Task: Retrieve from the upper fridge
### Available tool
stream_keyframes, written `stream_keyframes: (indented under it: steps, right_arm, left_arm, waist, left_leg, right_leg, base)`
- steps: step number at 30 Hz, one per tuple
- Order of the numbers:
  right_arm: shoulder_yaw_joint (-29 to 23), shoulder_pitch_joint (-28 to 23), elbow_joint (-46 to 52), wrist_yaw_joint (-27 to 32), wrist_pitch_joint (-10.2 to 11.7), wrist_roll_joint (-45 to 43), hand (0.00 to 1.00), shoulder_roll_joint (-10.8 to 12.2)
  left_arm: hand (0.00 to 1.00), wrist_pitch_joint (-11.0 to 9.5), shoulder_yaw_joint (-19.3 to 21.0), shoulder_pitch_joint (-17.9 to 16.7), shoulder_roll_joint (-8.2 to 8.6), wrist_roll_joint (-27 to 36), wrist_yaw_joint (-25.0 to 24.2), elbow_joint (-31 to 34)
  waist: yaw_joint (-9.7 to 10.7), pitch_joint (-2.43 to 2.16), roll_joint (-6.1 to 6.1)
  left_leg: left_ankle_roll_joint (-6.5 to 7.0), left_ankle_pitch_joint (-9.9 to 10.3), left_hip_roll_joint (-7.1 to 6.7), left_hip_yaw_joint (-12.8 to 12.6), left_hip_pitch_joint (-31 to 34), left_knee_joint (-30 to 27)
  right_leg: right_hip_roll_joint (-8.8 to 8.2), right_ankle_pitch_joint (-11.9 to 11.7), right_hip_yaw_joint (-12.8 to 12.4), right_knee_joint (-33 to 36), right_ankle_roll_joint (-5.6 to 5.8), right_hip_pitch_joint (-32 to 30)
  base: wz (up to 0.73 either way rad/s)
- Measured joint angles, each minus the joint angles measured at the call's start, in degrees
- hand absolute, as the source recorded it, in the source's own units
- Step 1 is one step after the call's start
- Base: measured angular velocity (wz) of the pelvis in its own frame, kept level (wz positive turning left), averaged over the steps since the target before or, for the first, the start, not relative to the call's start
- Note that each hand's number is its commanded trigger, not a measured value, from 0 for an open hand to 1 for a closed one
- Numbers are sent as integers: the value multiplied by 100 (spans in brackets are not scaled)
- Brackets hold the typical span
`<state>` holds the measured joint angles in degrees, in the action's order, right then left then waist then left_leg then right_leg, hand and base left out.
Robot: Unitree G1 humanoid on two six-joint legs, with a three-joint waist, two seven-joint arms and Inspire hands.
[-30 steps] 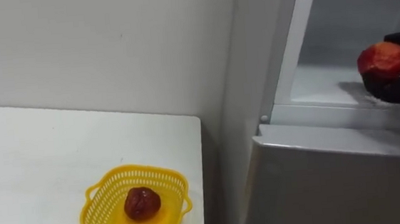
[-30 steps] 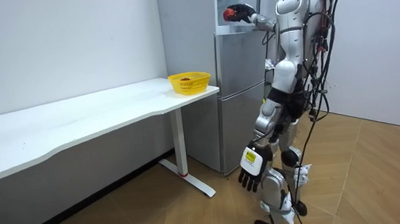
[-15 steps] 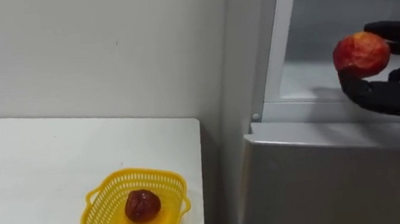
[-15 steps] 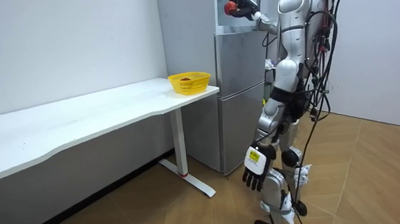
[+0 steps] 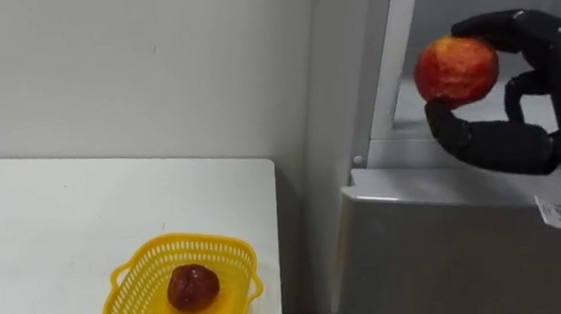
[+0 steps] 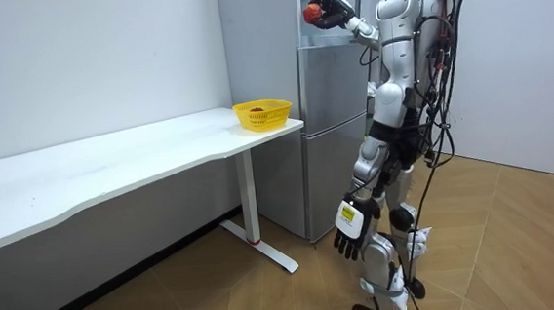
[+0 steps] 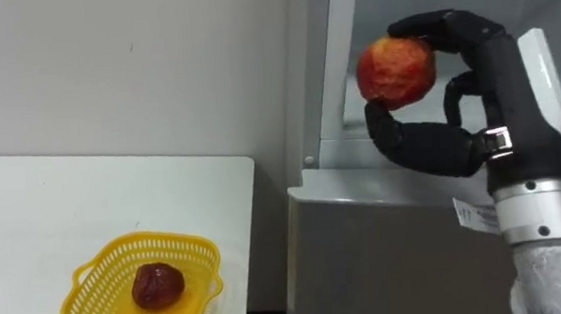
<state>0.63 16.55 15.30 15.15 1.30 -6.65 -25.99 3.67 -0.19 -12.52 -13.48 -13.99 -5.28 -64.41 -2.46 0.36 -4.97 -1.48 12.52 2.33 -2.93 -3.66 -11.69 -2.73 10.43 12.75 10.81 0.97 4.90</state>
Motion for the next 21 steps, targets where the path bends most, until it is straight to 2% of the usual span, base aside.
stream_keyframes:
  steps: [2, 6, 9, 13, 15, 16, 18, 21]
  right_arm:
    - [65, 0, 91, -44, 1, -24, 100, 190]
    - [418, 1, 123, -217, 1, -264, 100, 198]
    - [817, 1, 122, -515, -1, -398, 100, 253]
    - [1179, 1, 121, -912, -5, -854, 100, 486]
    - [1187, 2, 118, -1065, -1, -1154, 100, 530]
    - [1200, 5, 101, -1150, -2, -1278, 100, 590]
    - [1259, 11, 88, -1280, -3, -1436, 100, 688]
    - [1452, 151, -63, -1369, -2, -1629, 100, 820]
  left_arm:
    - [0, 0, -141, 33, 17, -2, -4, -5]
    - [0, -1, -317, 129, 23, -5, -16, -44]
    - [0, 0, -410, 179, 22, -9, -13, -51]
    - [0, 2, -459, 230, 43, -21, -23, -167]
    - [0, 3, -456, 254, 77, -39, -40, -192]
    - [0, 3, -456, 261, 112, -40, -41, -194]
    - [0, 2, -459, 287, 141, -31, -50, -199]
    - [0, -3, -521, 352, 120, -16, -49, -197]
  waist:
    - [-3, 14, 30]
    - [-156, -23, 105]
    - [-278, -16, 151]
    - [-313, -15, 149]
    - [-441, -14, 140]
    - [-535, -7, 138]
    - [-597, 5, 117]
    - [-679, 61, 24]
  left_leg:
    - [0, 0, 0, -1, 8, 0]
    - [0, 0, 5, 4, -18, 5]
    - [0, 0, 3, 25, -51, 3]
    - [-1, -1, -9, 153, -10, -3]
    - [-1, -1, -8, 147, 19, -7]
    - [-1, -1, -8, 147, 19, 1]
    - [-2, -2, -8, 153, 10, 0]
    - [-4, -4, -8, 174, 9, -6]
  right_leg:
    - [0, 0, 2, 1, 0, -5]
    - [6, 0, 2, 2, 0, 21]
    - [0, 0, 26, -5, 0, 61]
    - [-12, 0, 173, -6, 0, 94]
    - [-10, 0, 171, -6, 0, 65]
    - [-11, 0, 172, -6, 0, 64]
    - [-10, 1, 177, -5, 1, 64]
    - [-6, 1, 182, -14, 2, 70]
  base:
    - [0]
    - [0]
    - [4]
    - [16]
    - [3]
    - [0]
    - [0]
    - [0]
